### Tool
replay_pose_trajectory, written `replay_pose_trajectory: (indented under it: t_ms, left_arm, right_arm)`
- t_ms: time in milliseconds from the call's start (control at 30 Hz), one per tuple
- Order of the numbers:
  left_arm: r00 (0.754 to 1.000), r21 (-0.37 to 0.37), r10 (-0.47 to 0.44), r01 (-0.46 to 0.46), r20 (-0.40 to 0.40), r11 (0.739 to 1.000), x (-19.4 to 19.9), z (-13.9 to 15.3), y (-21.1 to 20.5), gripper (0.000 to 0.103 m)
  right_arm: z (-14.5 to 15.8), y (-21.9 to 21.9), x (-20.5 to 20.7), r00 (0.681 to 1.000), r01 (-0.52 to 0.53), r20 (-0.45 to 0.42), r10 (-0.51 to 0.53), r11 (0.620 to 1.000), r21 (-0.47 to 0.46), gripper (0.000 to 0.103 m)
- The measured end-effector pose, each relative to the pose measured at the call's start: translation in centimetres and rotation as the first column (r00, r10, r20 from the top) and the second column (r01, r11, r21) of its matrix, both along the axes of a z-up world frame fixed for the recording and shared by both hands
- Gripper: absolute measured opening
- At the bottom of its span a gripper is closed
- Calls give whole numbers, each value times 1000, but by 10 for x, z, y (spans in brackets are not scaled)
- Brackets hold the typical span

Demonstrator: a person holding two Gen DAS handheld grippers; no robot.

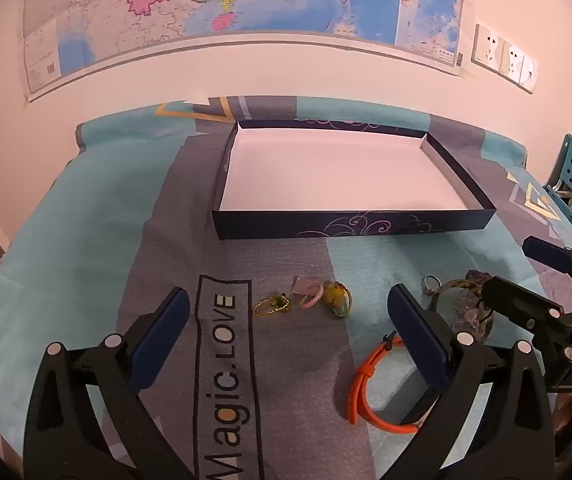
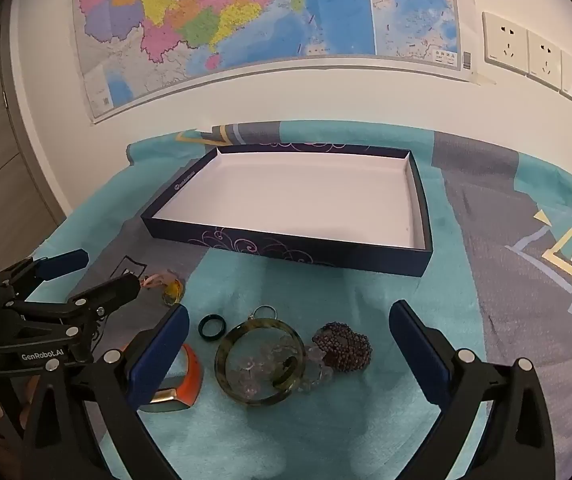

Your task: Organize jewelry

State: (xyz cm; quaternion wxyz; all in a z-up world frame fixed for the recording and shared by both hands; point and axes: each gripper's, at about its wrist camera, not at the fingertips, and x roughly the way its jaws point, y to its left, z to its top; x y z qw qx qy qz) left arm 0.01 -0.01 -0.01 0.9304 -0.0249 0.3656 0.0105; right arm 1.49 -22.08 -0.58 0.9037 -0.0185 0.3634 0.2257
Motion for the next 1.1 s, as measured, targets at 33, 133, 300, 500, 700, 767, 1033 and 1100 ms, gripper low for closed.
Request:
replay_pose_trajectory:
  t_ms: [33,133,300,500,700,767,1033,1100]
  left_arm:
    - [1000,-1,1,-1,-5,1000,0,0,0,97]
    - [1000,-5,4,-4,-5,1000,1,0,4,97]
    - [1000,-10,14,-14,-7,1000,4,0,4,97]
    - [1000,19,5,-5,5,1000,-1,-2,-10,97]
    - [1000,16,1,-1,3,1000,-1,0,-5,97]
    - [1000,18,0,-1,4,1000,-2,-1,-5,97]
    - [1000,21,-5,5,0,1000,-2,-1,-5,97]
    - [1000,20,-5,5,-1,1000,-2,-1,-5,97]
  right_arm:
    - [0,0,0,1000,2,4,-2,1000,-6,97]
    - [1,1,-1,1000,4,5,-4,1000,5,97]
    - [-6,1,-4,1000,7,-1,-7,1000,15,97]
    - [-7,1,-3,1000,0,-13,1,1000,13,97]
    - [-6,1,-2,1000,1,-13,-1,1000,15,97]
    - [-6,1,-1,1000,2,-17,-2,1000,21,97]
    - [-5,-1,-2,1000,1,-21,-1,1000,22,97]
    - [-6,0,-2,1000,4,-22,-3,1000,19,97]
